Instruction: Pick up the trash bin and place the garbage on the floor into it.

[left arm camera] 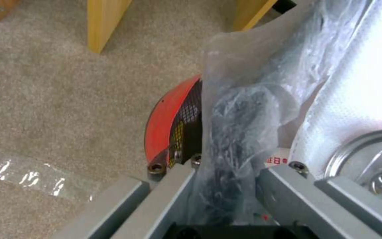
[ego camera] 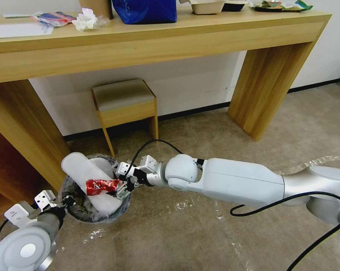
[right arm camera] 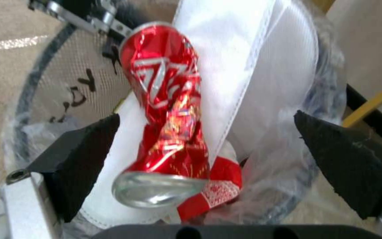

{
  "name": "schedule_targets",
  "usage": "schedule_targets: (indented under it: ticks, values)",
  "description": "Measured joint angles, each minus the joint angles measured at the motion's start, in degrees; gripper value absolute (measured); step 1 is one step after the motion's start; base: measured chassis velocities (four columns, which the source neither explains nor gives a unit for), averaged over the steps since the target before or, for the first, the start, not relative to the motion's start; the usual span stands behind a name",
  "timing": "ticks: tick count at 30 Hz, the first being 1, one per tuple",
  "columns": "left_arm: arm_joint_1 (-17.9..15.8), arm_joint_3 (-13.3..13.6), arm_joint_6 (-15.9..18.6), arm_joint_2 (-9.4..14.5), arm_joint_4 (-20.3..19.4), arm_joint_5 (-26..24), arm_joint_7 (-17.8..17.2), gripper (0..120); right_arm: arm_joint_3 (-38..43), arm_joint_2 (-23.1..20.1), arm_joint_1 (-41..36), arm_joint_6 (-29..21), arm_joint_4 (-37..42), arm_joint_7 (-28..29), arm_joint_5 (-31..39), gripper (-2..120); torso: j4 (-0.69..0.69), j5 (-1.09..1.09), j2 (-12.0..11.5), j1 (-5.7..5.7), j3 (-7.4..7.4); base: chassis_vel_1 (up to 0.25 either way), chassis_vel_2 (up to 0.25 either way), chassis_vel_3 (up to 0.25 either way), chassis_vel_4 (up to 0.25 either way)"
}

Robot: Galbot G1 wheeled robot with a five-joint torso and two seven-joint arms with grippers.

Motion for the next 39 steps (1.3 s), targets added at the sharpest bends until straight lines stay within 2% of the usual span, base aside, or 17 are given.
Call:
schedule_targets:
  ticks: [15, 39]
  values:
    - [0.28, -0.35, 0.4, 0.66, 0.24, -0.26, -0.69, 0, 1.31, 1.02, 0.35, 0.33, 0.49, 0.69, 0.99, 100, 0.0, 0.0, 0.0, 0.0, 0.0, 0.0, 0.0, 0.0, 0.0]
    - [0.65, -0.55, 0.93, 1.71, 1.19, -1.17, -1.65, 0, 11.28, -4.24, -0.91, 0.67, 2.75, 0.74, 3.4, 100, 0.0, 0.0, 0.0, 0.0, 0.0, 0.0, 0.0, 0.0, 0.0]
